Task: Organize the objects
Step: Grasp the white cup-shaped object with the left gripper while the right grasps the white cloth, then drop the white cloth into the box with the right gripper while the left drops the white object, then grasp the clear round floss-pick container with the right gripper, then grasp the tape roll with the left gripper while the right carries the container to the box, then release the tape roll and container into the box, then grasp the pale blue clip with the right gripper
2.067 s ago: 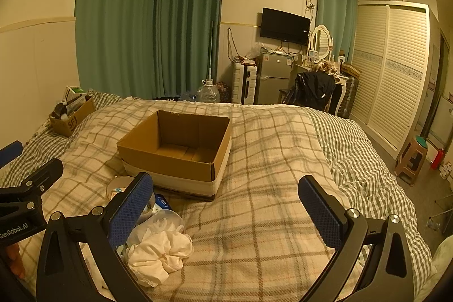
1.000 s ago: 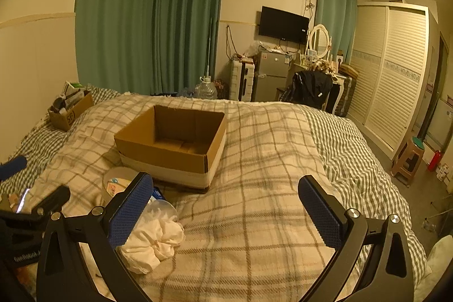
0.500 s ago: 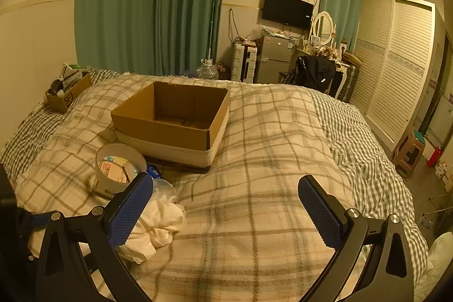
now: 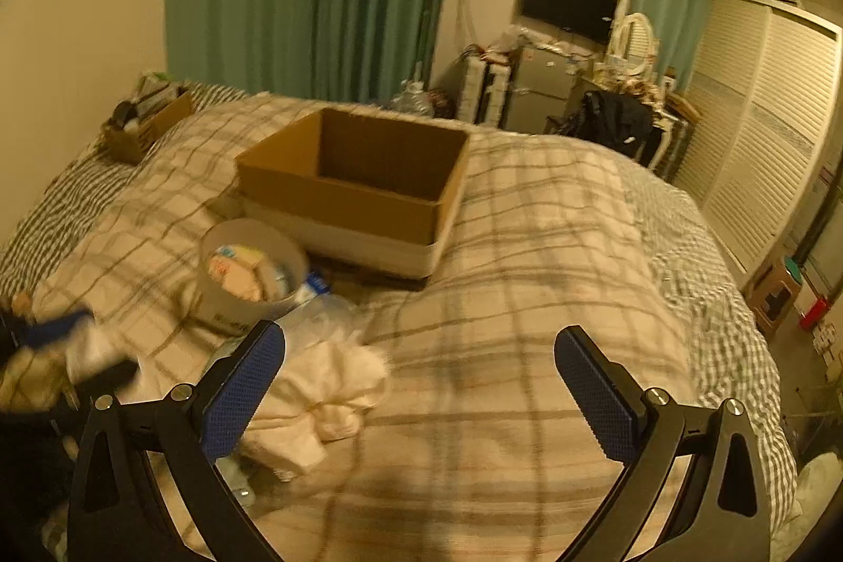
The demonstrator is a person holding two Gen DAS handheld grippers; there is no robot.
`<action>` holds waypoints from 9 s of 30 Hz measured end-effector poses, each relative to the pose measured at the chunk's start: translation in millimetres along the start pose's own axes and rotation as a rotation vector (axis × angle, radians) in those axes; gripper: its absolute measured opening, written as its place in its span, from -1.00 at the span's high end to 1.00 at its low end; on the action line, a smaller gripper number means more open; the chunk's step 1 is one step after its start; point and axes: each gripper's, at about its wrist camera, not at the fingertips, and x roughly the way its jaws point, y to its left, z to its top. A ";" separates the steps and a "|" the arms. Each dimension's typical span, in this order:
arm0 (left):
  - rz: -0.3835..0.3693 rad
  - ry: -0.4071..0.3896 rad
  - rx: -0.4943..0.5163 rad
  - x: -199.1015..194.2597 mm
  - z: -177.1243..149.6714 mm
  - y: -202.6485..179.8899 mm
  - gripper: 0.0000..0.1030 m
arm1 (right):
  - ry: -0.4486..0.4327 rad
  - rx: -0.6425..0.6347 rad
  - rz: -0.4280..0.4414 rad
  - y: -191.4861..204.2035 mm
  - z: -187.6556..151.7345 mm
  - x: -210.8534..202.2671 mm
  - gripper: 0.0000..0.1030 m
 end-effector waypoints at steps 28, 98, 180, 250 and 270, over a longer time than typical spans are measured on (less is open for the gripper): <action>-0.066 -0.042 -0.135 8.8 45.7 50.2 0.02 | 0.084 -0.160 0.190 31.8 31.1 3.1 0.65; 0.066 -0.117 -0.026 -25.2 95.4 41.4 -1.00 | -0.080 -0.143 0.034 -15.1 111.7 -70.3 -0.91; -0.026 -0.126 -0.030 37.8 149.3 3.6 -0.66 | -0.130 -0.066 0.114 -32.0 140.4 -6.7 -0.23; 0.232 0.059 -0.100 31.6 -4.1 40.5 -1.00 | 0.190 -0.136 0.145 46.0 -6.3 43.5 -0.69; 0.189 0.094 -0.136 45.1 -7.8 47.7 -1.00 | 0.280 -0.184 0.247 71.4 -18.0 54.7 0.64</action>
